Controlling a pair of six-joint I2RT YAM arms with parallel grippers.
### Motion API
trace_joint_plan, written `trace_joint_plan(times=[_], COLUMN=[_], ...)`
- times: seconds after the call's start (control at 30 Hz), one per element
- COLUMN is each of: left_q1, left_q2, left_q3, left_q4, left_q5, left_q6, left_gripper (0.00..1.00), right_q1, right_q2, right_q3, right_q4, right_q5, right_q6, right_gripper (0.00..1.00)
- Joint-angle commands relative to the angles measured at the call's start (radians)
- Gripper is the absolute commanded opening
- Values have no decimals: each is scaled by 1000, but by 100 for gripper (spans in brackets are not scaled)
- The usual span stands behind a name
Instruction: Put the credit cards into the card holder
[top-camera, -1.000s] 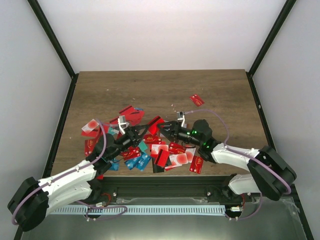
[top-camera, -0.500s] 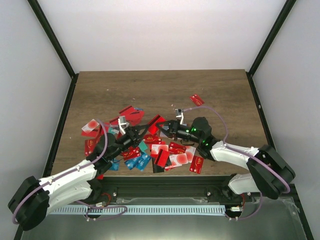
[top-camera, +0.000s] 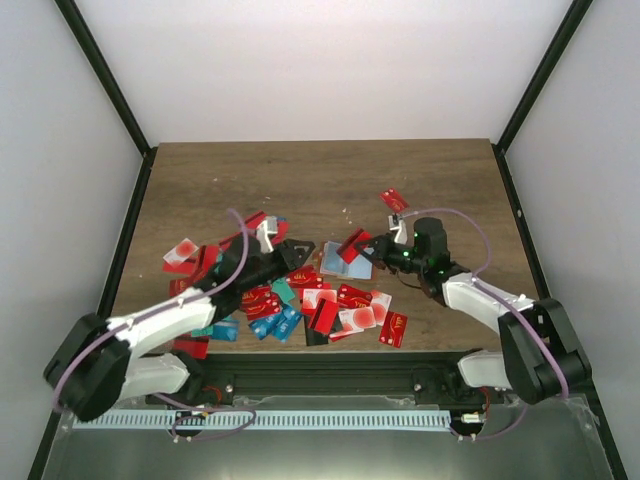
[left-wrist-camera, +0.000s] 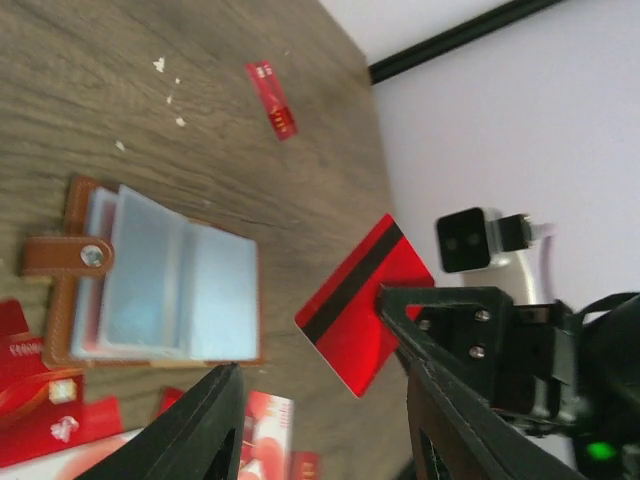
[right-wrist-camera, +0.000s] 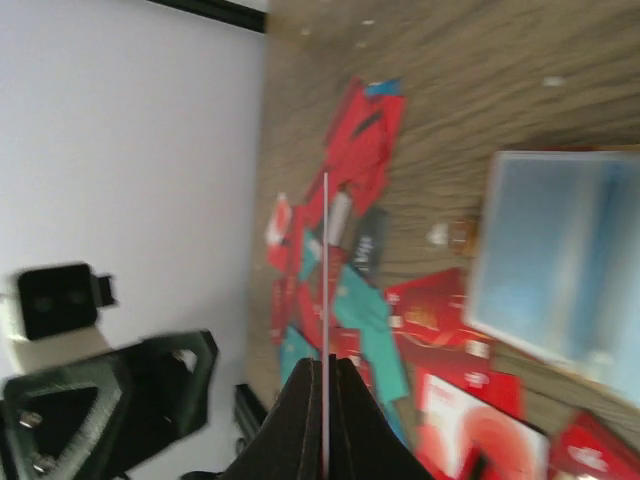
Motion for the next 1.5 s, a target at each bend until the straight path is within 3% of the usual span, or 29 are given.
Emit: trace_joint_plan(times=[0.0,0.17,0.33,0.7,1.2,1.47], left_q1=[41,76,78,79,79,77], left_q2=[186,452,615,734,814,809], left_q3=[168,346,493,621,646,642], left_q4=[-211,-266,-408,-578,-616,-616], left_q5=[109,317,300,179,122,123], left_q6=[315,503,635,788,826,823], left_gripper=[47,45,46,45,25,19], right_q1=[-86,-137,-143,-181,-194,-194], right_q2=[22,158,269,337,399,432], right_q3=[24,52,100,161,185,178], right_q4=[-218,-204,-177,-233,-254,-217], right_q5=[-77,-171,-210,-174,-157,-168], right_q6=[-239,-314,-335,-400,-441,-427], right_gripper=[1,1,1,1,1,1])
